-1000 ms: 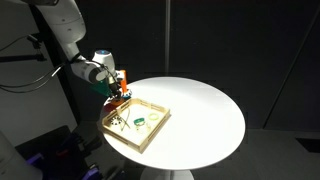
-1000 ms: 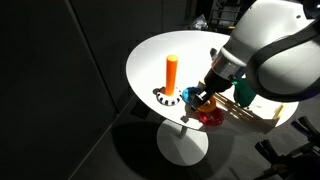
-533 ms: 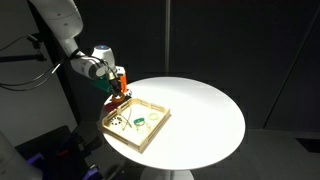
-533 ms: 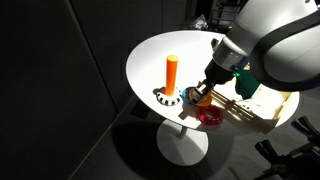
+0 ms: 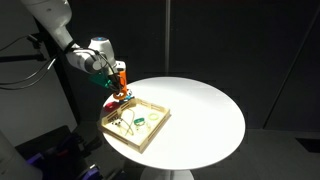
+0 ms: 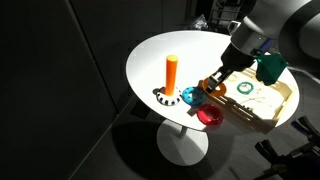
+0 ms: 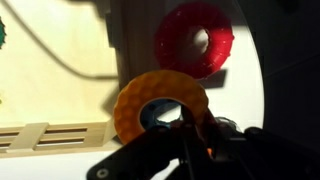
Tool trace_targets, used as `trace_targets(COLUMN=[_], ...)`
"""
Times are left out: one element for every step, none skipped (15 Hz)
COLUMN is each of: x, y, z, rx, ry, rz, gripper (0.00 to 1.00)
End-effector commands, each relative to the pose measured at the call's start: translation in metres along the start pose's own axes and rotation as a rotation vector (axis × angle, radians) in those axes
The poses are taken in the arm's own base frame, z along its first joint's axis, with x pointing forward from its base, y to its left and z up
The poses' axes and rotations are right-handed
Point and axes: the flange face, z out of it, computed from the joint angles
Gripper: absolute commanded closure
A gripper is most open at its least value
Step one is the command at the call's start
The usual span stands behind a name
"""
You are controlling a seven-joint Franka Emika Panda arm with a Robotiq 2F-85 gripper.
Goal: Put the orange ring on the tray
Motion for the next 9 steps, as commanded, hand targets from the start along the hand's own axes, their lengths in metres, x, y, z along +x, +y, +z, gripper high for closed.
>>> trace_targets(x=[-0.029, -0.036, -0.045, -0.053, -0.06, -0.067, -0.072, -0.076, -0.077], y=[0.025, 0.031, 0.039, 0.046, 0.051, 0.057, 0.061, 0.064, 0.066], z=[-0.005, -0.003, 0.001, 0.004, 0.007, 0.009, 0.009, 0.009, 0.006], rx=[-0.032, -0.039, -0.043, -0.046, -0.047, -0.048, -0.048, -0.046, -0.044], ry=[-0.042, -0.054, -0.07, -0.083, -0.096, -0.105, -0.111, -0.111, -0.103], rz=[0.067, 0.081, 0.099, 0.119, 0.138, 0.157, 0.175, 0.193, 0.207], gripper=[0.95, 0.95, 0.95, 0.95, 0.95, 0.95, 0.95, 0.95, 0.95])
